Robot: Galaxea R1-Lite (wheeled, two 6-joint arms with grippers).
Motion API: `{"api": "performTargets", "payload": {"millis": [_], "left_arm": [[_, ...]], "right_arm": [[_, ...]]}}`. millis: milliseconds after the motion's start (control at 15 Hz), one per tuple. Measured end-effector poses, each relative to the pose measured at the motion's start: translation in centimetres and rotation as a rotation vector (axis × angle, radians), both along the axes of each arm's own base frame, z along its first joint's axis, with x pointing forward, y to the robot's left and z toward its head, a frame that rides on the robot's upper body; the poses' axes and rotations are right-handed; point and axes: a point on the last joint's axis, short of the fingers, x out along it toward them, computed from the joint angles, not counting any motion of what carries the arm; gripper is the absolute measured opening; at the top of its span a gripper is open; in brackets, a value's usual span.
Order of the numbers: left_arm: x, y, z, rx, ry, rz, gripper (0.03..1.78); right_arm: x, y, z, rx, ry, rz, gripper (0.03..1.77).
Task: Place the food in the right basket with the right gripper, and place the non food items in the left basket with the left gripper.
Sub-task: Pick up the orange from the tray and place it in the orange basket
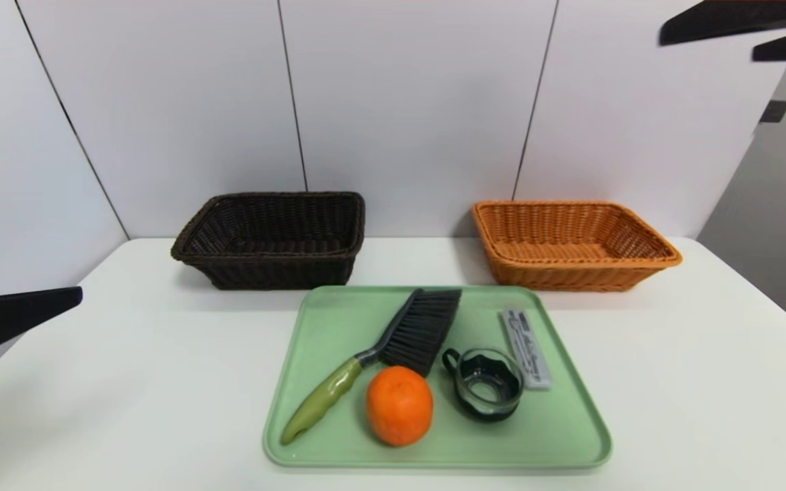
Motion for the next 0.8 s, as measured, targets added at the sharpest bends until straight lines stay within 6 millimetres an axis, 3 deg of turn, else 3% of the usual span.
{"api": "performTargets", "payload": {"millis": [133, 333, 533, 800], "left_arm": [[0.5, -0.5, -0.3, 0.007, 0.024, -0.034, 1.69], [0.9, -0.8, -0.6, 0.013, 0.048, -0.056, 1.69], [1.3, -1.1, -1.5, 0.021, 0.086, -0.074, 1.69], [1.5, -1.3, -2.0, 0.025, 0.106, -0.091, 1.69]], "right_arm": [[1.4, 3.6, -2.4, -0.030, 0.129, -0.016, 1.70], [3.0, 7.4, -6.0, -0.052, 0.322, -0.060, 1.70], [3.7, 10.0, -8.9, -0.069, 0.471, -0.100, 1.70], [4.4, 12.6, -11.2, -0.086, 0.548, -0.092, 1.70]]}}
